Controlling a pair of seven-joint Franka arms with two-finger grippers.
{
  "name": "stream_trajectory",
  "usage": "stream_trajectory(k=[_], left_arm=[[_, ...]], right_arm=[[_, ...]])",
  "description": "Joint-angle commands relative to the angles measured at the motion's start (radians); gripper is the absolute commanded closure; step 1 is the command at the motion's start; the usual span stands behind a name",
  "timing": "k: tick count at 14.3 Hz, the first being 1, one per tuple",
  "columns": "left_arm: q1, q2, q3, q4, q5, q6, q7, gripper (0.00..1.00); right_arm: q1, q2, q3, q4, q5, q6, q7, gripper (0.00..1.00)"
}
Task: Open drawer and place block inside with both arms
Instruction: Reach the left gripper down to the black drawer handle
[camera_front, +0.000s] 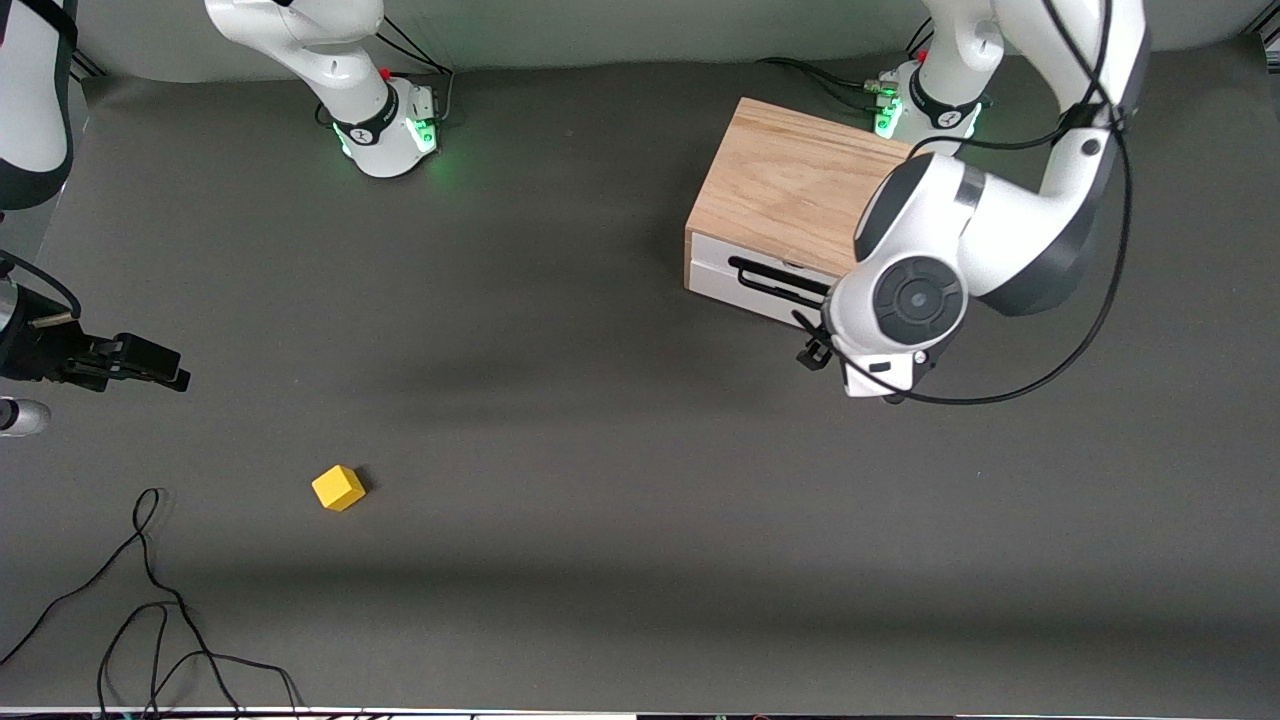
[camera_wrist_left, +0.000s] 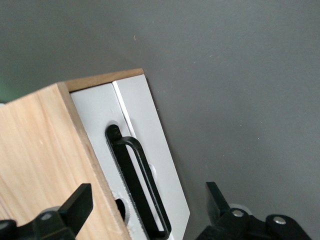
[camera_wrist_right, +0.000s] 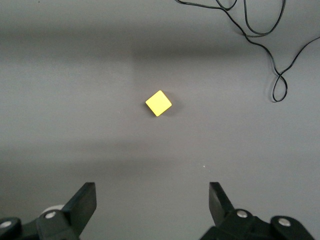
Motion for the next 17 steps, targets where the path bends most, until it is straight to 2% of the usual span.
stream_trajectory(k=[1, 3, 8, 17], left_arm=[[-0.032, 0.023, 0.015, 0.005, -0.002, 0.006, -0.058, 0.00], [-0.048, 0.051, 0.015, 0.005, -0.004, 0.008, -0.064, 0.01], [-0.085, 0.091, 0.015, 0.002, -0.010, 0.025, -0.282, 0.02], [-0.110, 0.092, 0.015, -0.104, 0.004, 0.075, -0.296, 0.04]], right_arm=[[0.005, -0.005, -0.002, -0.006, -0.002, -0.008, -0.018, 0.00], [0.005, -0.002, -0.002, -0.011, -0.002, -0.008, -0.015, 0.00], [0.020, -0.016, -0.002, -0.042, -0.004, -0.008, -0.011, 0.00], [0.022, -0.027, -0.002, -0.045, -0.008, -0.007, -0.011, 0.00]])
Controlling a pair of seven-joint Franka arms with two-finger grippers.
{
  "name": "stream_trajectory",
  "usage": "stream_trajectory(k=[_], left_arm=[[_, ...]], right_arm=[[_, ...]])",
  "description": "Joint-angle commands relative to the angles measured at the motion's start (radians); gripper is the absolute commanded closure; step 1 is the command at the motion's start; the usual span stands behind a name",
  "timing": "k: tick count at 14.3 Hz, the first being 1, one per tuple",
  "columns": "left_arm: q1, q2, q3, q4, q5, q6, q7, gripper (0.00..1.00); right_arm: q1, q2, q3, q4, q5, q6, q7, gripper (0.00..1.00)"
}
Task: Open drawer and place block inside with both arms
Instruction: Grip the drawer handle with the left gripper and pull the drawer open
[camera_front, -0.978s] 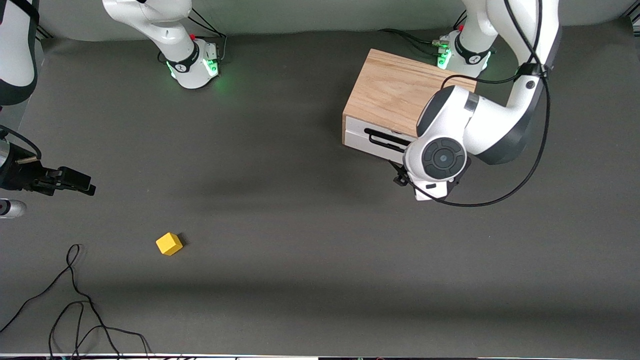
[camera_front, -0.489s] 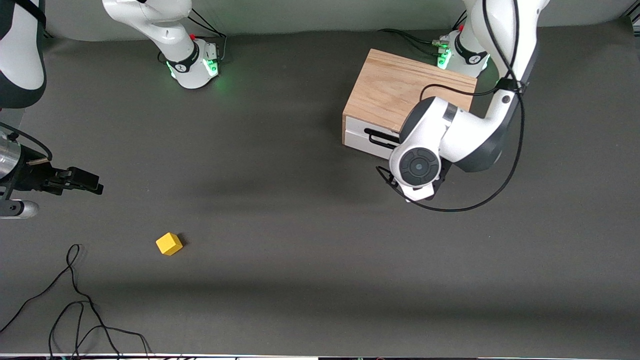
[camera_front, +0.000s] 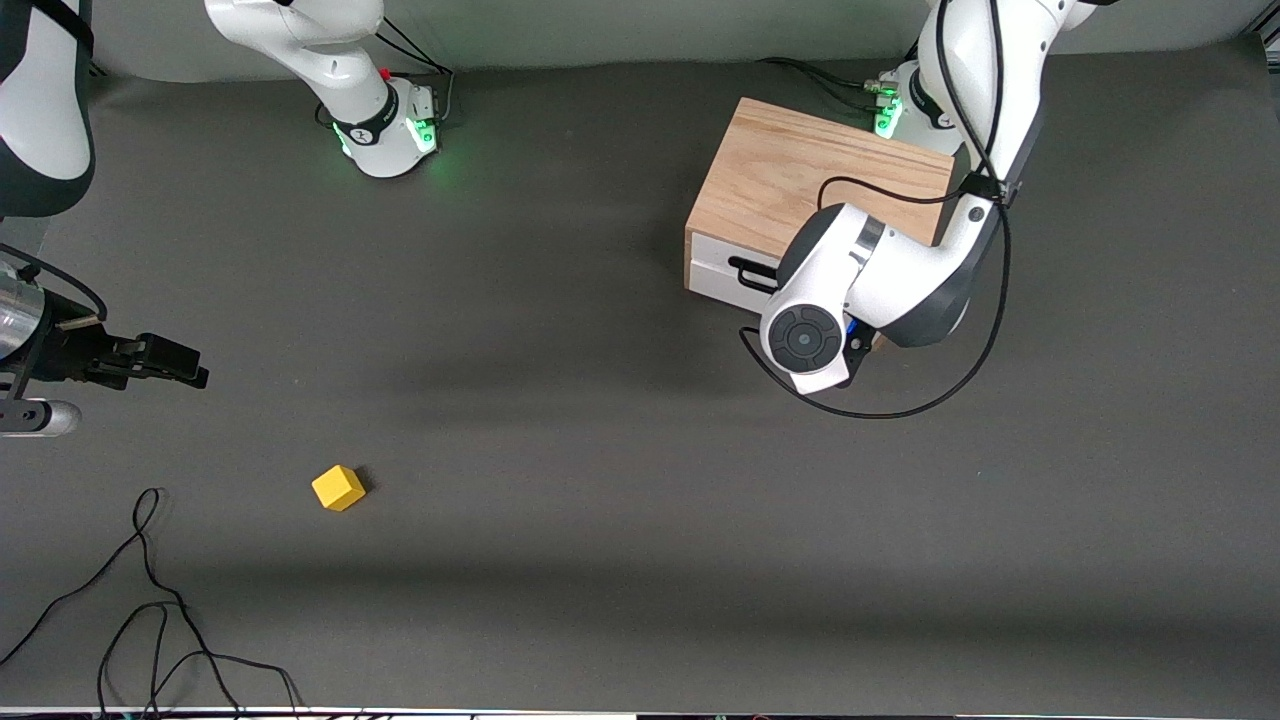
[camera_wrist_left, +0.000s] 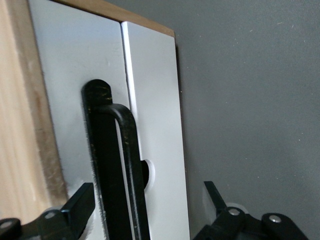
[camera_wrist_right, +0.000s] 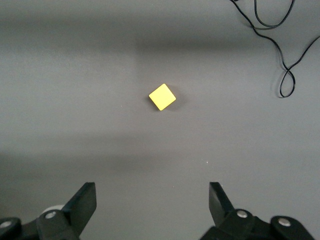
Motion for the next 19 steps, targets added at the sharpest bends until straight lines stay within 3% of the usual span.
stream_trajectory(k=[1, 8, 11, 15, 17, 19], left_arm=[[-0.018, -0.008, 0.015, -0.026, 0.004, 0.042, -0.021, 0.04], [-0.021, 0.035, 0.015, -0.024, 0.004, 0.109, -0.015, 0.11], [-0.021, 0.030, 0.015, -0.017, 0.006, 0.109, -0.007, 0.53], [-0.024, 0.024, 0.015, 0.019, 0.073, 0.118, -0.004, 0.56], [-0.029, 0.024, 0.015, 0.019, 0.081, 0.144, -0.001, 0.79], [-0.038, 0.026, 0.015, 0.028, 0.101, 0.148, -0.001, 0.95]], right_arm=[[0.010, -0.022, -0.007, -0.018, -0.011, -0.002, -0.011, 0.00], [0.010, -0.017, -0.007, -0.019, -0.011, 0.014, -0.011, 0.00], [0.008, -0.037, -0.009, -0.040, -0.011, 0.012, -0.012, 0.00], [0.010, -0.046, -0.012, -0.042, -0.011, 0.011, -0.009, 0.00], [0.010, -0.049, -0.011, -0.042, -0.011, 0.009, -0.011, 0.00], [0.010, -0.049, -0.011, -0.042, -0.011, 0.006, -0.011, 0.00]])
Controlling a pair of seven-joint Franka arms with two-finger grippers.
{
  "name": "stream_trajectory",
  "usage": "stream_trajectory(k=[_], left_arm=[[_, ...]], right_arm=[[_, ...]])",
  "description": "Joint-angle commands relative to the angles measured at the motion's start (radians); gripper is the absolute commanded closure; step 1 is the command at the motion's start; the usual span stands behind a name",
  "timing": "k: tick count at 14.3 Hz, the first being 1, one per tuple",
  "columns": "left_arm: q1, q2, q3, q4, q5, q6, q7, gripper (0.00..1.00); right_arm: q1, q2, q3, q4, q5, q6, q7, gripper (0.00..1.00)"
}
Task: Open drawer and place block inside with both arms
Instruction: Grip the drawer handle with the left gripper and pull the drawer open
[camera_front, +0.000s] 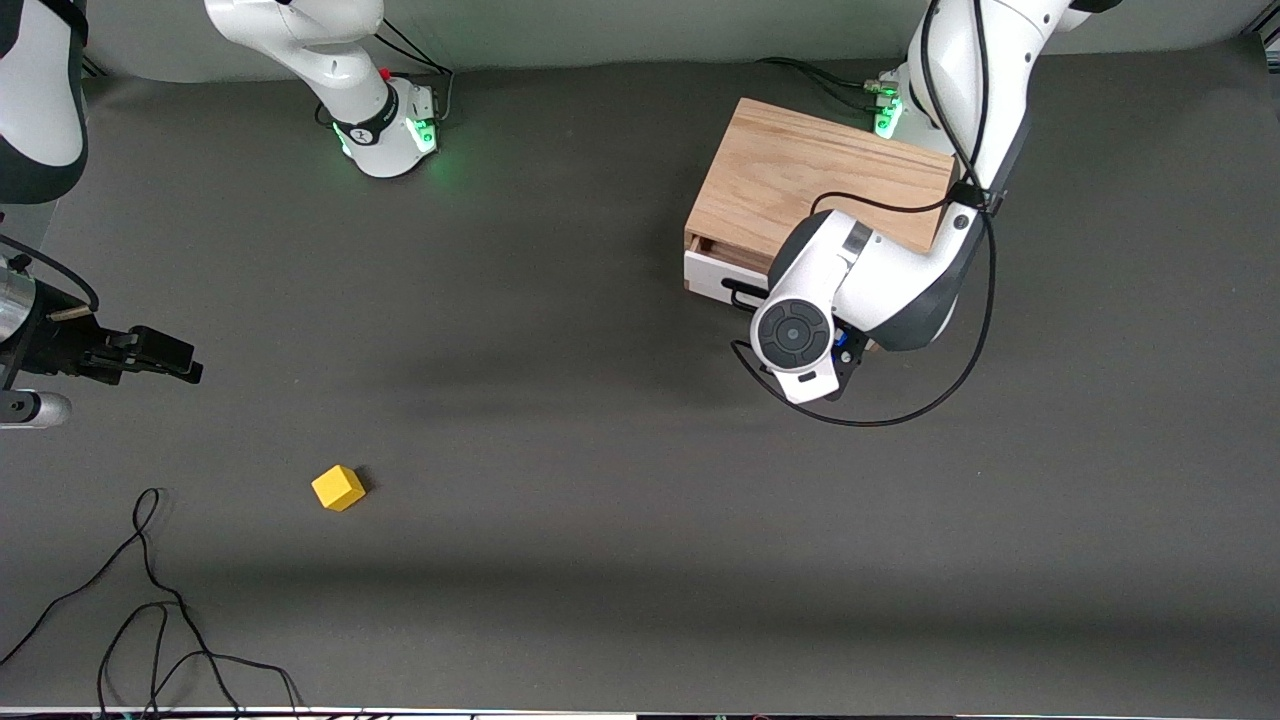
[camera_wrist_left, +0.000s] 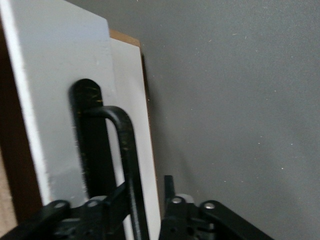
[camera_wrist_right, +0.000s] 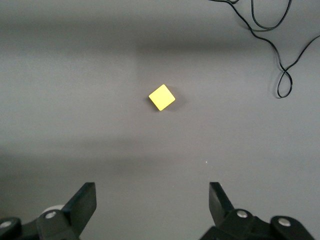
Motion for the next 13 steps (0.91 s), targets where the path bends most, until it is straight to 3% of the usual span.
stream_trajectory(k=[1, 13], left_arm=[[-0.022, 0.008, 0.015, 0.031, 0.040, 0.055, 0.000, 0.97], [-0.012, 0.017, 0.016, 0.121, 0.133, 0.142, 0.098, 1.00]], right_arm=[[0.010, -0.029, -0.008, -0.032, -0.011, 0.004, -0.009, 0.00], [0.008, -0.032, -0.011, -0.041, -0.011, 0.027, -0.011, 0.00]])
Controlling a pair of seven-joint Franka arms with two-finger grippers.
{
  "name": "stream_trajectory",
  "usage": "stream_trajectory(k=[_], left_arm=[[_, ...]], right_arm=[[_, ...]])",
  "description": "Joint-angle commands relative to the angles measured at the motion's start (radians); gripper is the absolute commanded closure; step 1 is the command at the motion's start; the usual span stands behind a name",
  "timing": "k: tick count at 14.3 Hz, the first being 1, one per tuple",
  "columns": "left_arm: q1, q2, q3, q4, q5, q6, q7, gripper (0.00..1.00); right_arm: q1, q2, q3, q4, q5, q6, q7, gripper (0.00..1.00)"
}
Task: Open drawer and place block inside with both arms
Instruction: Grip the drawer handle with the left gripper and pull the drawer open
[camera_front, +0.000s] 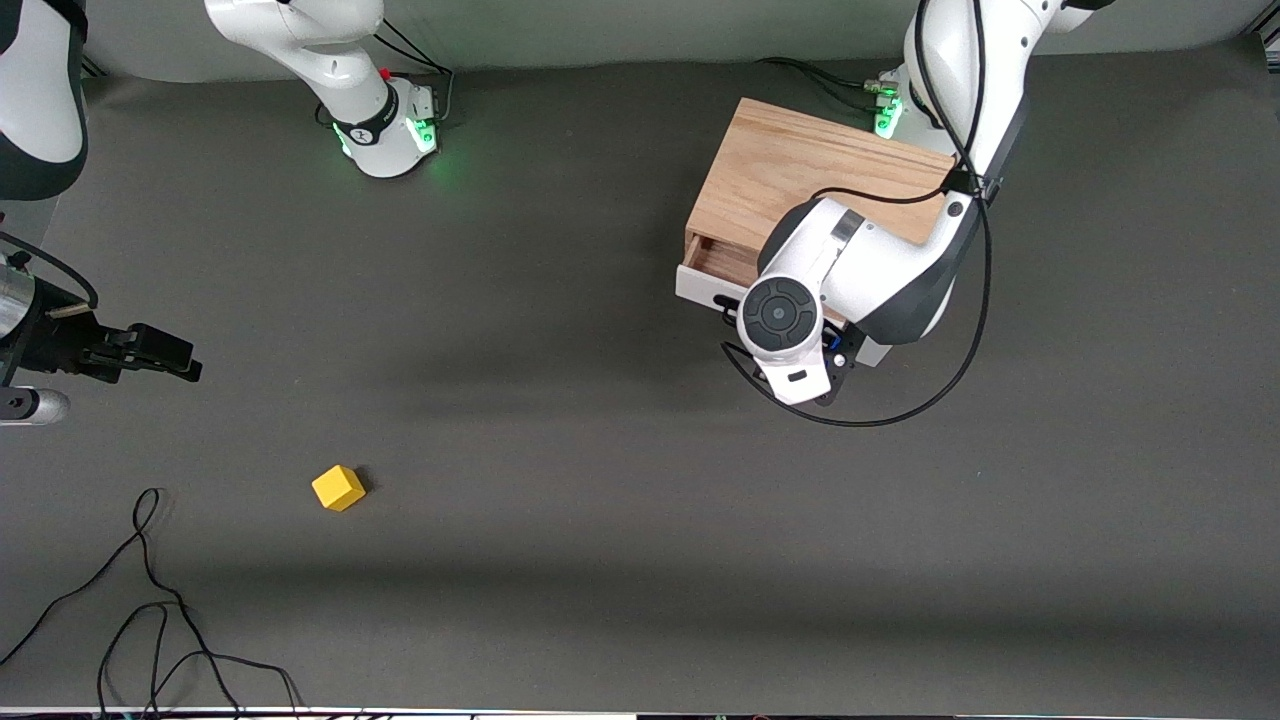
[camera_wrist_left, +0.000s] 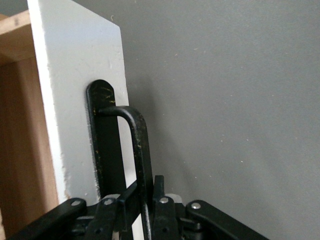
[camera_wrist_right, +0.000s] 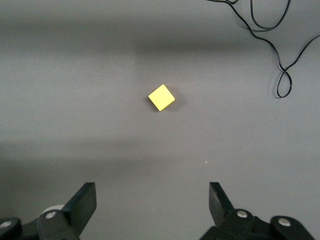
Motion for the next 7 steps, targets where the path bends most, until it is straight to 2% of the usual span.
stream_trajectory(k=[1, 7], left_arm=[[-0.001, 0.017, 0.023, 0.077, 0.081, 0.120, 0.108, 1.00], [-0.002, 0.025, 0.025, 0.085, 0.102, 0.278, 0.108, 1.00]], right_arm=[[0.008, -0.023, -0.010, -0.027, -0.011, 0.018, -0.011, 0.00], [0.008, -0.020, -0.010, -0.025, -0.011, 0.022, -0.011, 0.00]])
